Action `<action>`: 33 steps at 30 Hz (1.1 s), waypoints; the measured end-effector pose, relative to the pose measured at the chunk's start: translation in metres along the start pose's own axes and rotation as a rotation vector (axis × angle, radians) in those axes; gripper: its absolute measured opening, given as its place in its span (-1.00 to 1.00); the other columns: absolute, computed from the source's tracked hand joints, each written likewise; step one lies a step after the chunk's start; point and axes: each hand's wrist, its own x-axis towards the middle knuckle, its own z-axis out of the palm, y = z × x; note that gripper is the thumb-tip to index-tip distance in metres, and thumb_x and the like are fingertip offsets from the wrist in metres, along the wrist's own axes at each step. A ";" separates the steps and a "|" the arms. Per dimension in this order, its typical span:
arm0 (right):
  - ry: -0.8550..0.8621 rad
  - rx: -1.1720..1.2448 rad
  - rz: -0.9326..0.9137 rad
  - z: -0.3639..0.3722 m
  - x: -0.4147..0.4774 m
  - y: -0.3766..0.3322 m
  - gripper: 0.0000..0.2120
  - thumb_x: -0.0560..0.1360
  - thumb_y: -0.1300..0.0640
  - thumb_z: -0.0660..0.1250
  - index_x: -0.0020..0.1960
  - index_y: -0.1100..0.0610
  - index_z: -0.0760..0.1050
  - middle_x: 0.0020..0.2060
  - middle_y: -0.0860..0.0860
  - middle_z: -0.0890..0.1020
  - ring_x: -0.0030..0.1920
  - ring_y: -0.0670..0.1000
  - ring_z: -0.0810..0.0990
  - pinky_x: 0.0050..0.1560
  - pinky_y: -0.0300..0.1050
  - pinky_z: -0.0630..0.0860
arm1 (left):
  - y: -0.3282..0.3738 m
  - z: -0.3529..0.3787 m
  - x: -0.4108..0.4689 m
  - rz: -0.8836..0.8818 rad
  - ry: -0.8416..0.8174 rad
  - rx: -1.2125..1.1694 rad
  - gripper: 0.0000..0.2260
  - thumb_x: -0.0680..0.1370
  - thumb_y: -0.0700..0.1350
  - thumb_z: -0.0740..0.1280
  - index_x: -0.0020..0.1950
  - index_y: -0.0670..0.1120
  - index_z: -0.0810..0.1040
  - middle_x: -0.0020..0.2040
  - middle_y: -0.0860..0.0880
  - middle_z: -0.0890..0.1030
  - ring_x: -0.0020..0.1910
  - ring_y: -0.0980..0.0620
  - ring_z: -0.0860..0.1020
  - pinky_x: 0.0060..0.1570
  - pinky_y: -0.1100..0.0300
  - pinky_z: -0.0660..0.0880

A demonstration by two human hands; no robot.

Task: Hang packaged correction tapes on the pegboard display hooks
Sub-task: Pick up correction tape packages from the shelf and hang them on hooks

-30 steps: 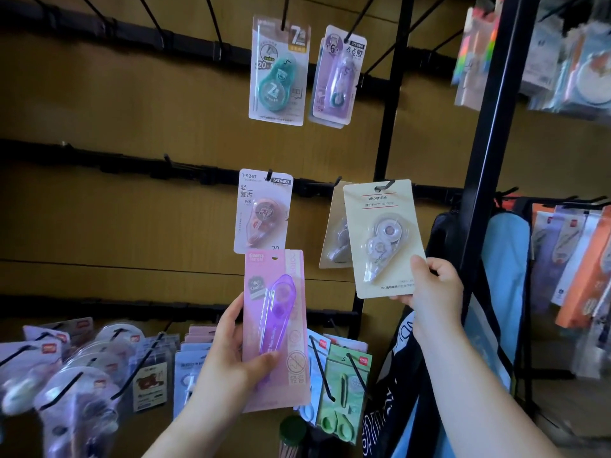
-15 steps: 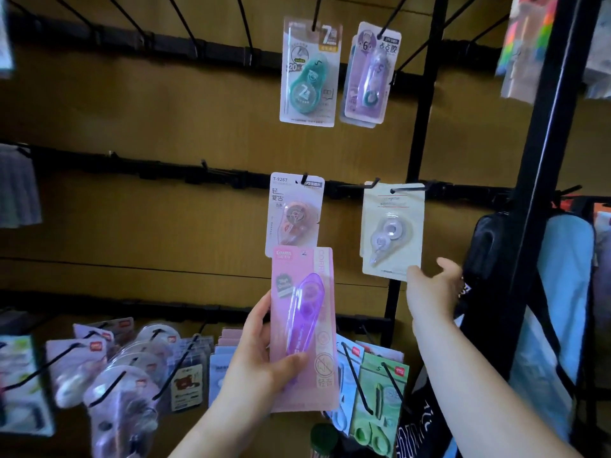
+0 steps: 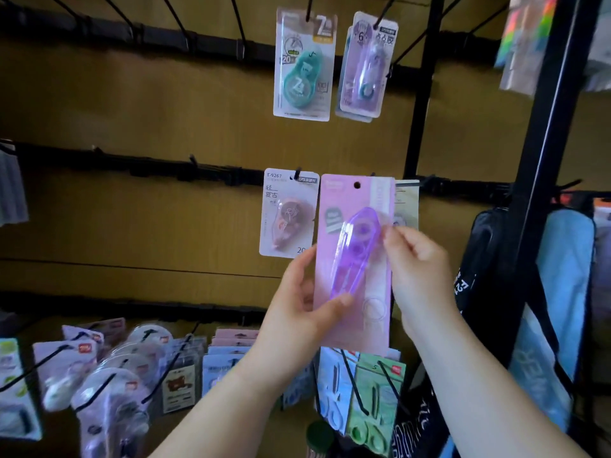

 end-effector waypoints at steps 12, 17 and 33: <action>0.106 -0.055 -0.075 -0.012 0.027 0.004 -0.66 0.54 0.21 0.17 -0.15 0.53 0.37 -0.49 0.05 0.24 -0.55 -0.12 0.20 -0.53 -0.28 0.08 | 0.006 0.021 0.007 -0.081 -0.018 0.085 -0.93 0.53 -0.13 0.25 -0.04 0.01 0.51 -0.44 0.17 0.61 -0.54 0.22 0.49 -0.64 0.37 0.34; 0.080 -0.079 -0.008 -0.004 0.033 0.013 -0.68 0.54 0.22 0.18 -0.37 0.30 0.33 -0.61 -0.09 0.24 -0.59 -0.14 0.15 -0.55 -0.29 0.07 | -0.001 0.020 0.012 -0.144 0.014 0.166 -0.90 0.55 -0.04 0.21 -0.07 -0.04 0.45 -0.32 0.06 0.59 -0.57 0.10 0.54 -0.64 0.34 0.30; -0.015 -0.385 0.052 0.031 0.088 0.051 -0.56 0.57 0.14 0.10 -0.48 0.12 0.17 -0.52 0.03 0.27 -0.43 0.06 0.23 -0.45 -0.14 0.12 | -0.055 0.006 0.081 -0.386 0.236 0.169 -0.68 0.52 0.17 0.17 -0.18 -0.08 0.43 -0.31 -0.06 0.54 -0.51 0.02 0.50 -0.45 0.24 0.39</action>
